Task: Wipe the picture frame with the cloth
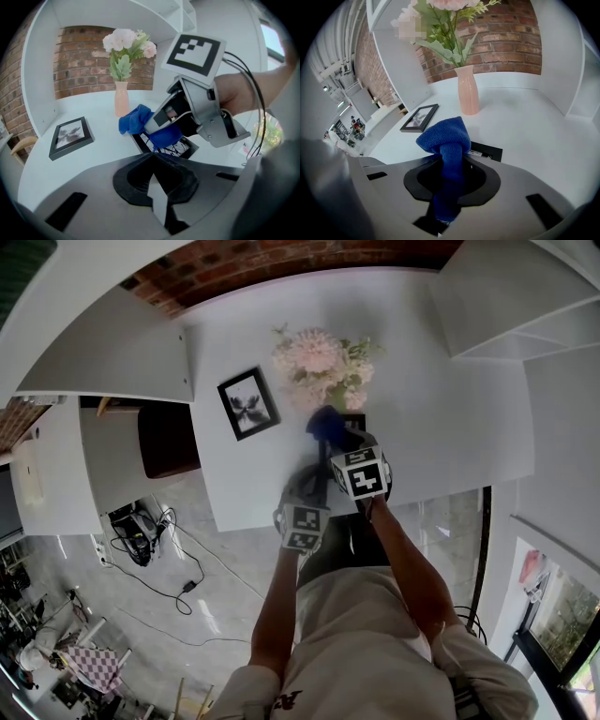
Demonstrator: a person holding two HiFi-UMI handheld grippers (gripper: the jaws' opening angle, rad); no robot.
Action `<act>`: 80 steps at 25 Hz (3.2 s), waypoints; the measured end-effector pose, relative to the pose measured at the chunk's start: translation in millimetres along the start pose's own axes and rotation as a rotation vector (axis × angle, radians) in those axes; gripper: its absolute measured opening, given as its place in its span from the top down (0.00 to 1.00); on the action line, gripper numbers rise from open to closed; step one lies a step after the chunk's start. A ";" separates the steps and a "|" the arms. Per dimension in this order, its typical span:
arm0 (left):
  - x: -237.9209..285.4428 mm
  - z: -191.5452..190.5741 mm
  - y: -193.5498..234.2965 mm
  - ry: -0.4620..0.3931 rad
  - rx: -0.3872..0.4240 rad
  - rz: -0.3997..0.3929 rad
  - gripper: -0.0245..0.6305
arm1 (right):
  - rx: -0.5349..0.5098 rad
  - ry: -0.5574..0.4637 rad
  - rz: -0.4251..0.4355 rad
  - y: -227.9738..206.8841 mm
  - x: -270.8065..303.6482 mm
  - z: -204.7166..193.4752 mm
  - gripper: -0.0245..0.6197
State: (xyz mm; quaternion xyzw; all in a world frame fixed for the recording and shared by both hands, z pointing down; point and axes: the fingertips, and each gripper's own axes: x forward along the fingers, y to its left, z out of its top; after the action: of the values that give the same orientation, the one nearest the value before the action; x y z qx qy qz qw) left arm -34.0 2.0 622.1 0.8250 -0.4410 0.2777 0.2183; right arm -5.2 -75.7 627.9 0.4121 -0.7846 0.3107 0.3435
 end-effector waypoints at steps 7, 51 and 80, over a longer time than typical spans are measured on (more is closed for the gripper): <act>1.3 -2.1 0.4 -0.009 0.000 0.001 0.97 | 0.022 0.001 -0.030 -21.6 -8.6 -3.3 0.85; -10.8 24.5 7.3 -0.084 -0.102 -0.017 0.97 | -0.094 -0.189 -0.119 -71.9 -106.6 0.1 0.84; -176.6 196.9 -6.7 -0.474 0.004 -0.008 0.97 | -0.236 -0.643 -0.055 32.0 -284.2 120.0 0.85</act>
State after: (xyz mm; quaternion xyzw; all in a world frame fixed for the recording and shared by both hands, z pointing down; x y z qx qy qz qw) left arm -56.6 -6.6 358.7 0.8694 -0.4760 0.0763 0.1082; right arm 53.9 -30.1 326.8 0.4676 -0.8718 0.0627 0.1320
